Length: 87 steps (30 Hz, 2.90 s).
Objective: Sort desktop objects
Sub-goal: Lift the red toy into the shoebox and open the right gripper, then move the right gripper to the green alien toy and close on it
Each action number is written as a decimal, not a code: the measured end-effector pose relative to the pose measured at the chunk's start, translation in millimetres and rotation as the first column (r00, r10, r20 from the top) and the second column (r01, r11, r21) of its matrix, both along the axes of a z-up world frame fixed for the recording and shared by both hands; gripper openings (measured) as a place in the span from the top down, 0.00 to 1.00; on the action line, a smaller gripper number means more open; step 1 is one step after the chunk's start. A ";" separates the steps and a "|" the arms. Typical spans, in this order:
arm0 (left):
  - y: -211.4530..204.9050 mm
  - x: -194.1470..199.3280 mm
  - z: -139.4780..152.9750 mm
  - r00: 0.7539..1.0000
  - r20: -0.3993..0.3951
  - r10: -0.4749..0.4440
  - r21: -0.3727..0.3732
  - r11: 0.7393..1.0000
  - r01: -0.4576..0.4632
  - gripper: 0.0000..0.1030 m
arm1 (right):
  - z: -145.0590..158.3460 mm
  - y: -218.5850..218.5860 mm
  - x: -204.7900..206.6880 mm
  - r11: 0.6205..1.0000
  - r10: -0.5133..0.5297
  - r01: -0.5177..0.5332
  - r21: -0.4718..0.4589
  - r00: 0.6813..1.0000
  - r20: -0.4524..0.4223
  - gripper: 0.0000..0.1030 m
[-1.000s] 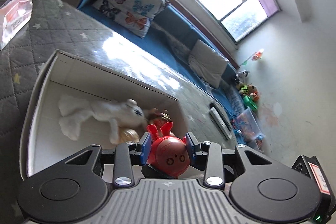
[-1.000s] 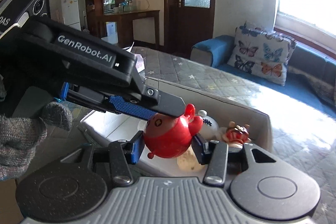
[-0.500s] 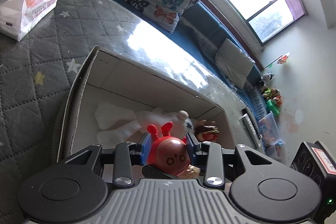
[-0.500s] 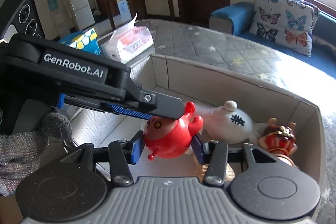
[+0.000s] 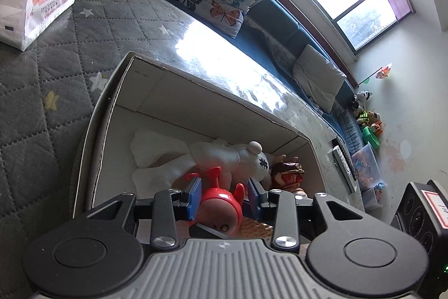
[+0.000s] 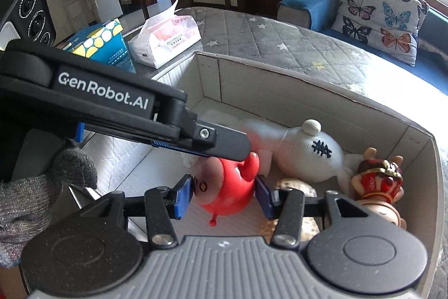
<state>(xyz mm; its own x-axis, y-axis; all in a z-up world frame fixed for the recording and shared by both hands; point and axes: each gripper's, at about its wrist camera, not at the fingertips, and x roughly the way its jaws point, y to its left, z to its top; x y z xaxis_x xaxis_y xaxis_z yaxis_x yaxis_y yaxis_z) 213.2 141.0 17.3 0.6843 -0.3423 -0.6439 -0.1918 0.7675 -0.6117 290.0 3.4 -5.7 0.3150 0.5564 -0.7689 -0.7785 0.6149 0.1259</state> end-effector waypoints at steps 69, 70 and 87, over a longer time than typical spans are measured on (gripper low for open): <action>-161.3 -45.7 -22.9 0.956 0.038 -0.291 -0.037 0.956 0.292 0.62 | -18.3 -185.0 -106.3 0.923 -0.376 0.364 0.127 0.922 0.092 0.44; -161.2 -46.0 -23.5 0.956 0.038 -0.291 -0.042 0.955 0.293 0.62 | -18.7 -185.8 -106.5 0.920 -0.382 0.370 0.127 0.920 0.090 0.46; -151.9 -84.2 22.7 0.932 0.168 -0.322 -0.020 0.944 0.330 0.62 | 31.0 -183.7 -142.4 0.925 -0.370 0.339 0.172 0.907 0.202 0.52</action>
<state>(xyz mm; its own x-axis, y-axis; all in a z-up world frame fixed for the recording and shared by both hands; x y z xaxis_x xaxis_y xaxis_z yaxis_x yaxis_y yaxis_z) 129.1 -11.0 40.0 0.6229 -0.5911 -0.5124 0.1675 0.7406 -0.6507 147.6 -180.2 25.3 0.6672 0.4652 -0.5818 -0.5288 0.8459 0.0700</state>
